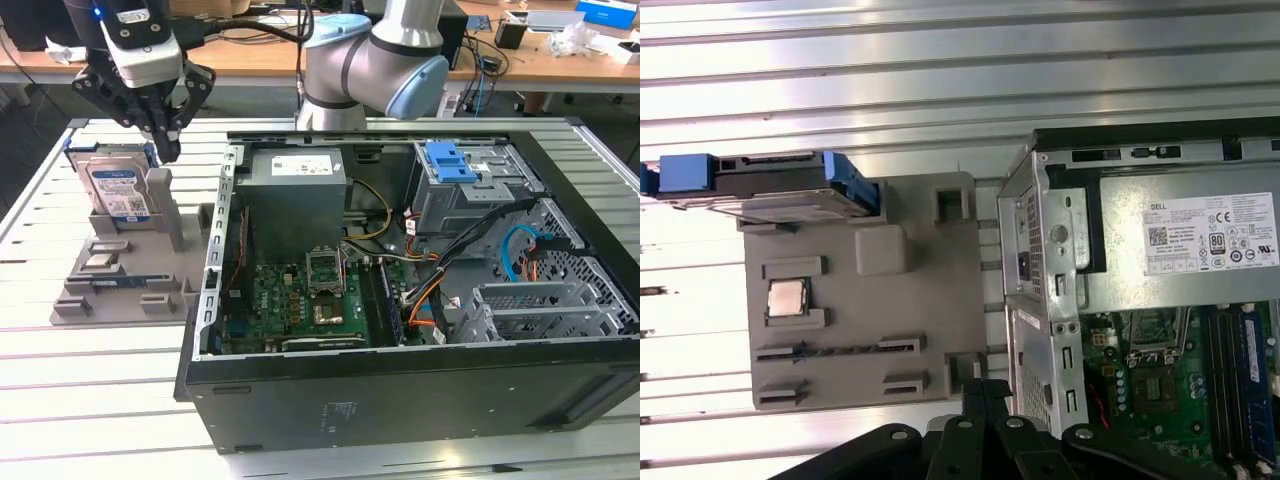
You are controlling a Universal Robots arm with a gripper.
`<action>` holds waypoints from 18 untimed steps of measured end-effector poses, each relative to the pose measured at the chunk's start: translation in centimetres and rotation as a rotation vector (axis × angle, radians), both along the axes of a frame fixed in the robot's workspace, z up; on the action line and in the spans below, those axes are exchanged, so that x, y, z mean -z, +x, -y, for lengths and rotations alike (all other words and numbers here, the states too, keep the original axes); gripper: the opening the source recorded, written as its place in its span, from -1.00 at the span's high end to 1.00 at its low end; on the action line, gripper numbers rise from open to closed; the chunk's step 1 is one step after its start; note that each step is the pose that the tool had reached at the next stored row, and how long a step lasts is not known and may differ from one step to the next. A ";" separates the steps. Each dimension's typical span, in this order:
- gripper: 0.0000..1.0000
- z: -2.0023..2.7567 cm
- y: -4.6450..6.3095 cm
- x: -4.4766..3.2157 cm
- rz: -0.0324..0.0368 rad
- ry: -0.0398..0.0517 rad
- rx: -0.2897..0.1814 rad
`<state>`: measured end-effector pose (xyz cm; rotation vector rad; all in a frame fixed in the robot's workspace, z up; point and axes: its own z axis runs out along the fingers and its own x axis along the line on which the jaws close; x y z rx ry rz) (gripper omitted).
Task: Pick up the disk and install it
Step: 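Reach for the disk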
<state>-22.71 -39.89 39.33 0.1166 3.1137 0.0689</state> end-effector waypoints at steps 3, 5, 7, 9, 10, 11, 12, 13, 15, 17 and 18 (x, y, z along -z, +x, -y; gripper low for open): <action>0.79 0.00 -0.9 0.00 0.0000 0.0000 0.000; 0.79 0.00 -1.3 0.00 0.0000 0.0000 0.000; 0.79 0.00 -2.0 0.00 0.0000 0.0000 0.000; 0.79 0.00 -2.7 0.00 0.0000 0.0000 0.000; 0.79 0.00 -2.9 0.00 0.0000 0.0000 0.000; 0.79 0.00 -3.0 0.00 0.0001 0.0000 0.000; 0.79 0.00 -3.4 0.00 0.0001 0.0000 0.000; 0.79 0.00 -3.8 0.00 0.0000 0.0000 0.000; 0.79 0.00 -4.3 0.00 0.0000 0.0000 0.000; 0.79 -0.01 -4.7 0.00 0.0000 0.0000 0.000; 0.79 -0.01 -4.9 0.00 0.0000 0.0000 0.000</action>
